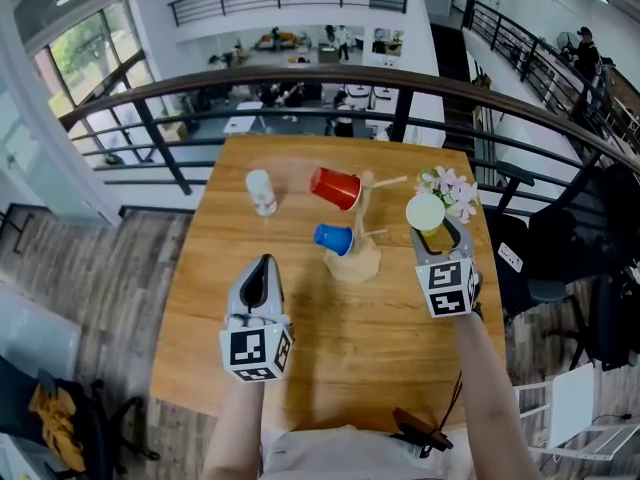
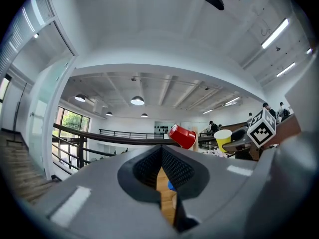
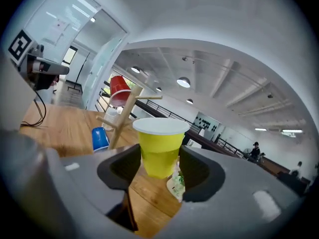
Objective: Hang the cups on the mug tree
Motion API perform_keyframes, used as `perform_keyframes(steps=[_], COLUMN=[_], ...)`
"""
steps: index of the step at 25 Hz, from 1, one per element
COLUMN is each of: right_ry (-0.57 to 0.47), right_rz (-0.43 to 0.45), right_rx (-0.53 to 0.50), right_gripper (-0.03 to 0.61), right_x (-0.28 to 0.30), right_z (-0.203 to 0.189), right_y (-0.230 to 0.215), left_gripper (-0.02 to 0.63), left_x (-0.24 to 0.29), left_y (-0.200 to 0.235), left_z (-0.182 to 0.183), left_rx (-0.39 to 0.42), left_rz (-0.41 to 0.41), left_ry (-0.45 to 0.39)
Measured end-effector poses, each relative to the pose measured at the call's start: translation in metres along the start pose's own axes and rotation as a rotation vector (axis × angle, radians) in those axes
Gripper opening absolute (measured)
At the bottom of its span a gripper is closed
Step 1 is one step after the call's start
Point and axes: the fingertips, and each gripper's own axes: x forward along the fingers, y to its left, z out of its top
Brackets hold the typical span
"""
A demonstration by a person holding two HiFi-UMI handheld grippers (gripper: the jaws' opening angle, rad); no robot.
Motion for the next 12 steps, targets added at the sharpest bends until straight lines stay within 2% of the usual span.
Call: perform_keyframes(steps=[7, 12], right_ry=[0.045, 0.067], right_rz=[-0.034, -0.051], right_rx=[-0.280, -0.561], right_gripper=[0.241, 0.241], right_x=[0.023, 0.033], right_z=[0.028, 0.044], right_y=[-0.019, -0.019], left_gripper=[0.014, 0.014], left_x=[0.000, -0.001], left_y=[0.004, 0.006], left_z=[-0.006, -0.008], left_rx=[0.001, 0.002], left_rz=[0.007, 0.012], left_ry=[0.010, 0.014])
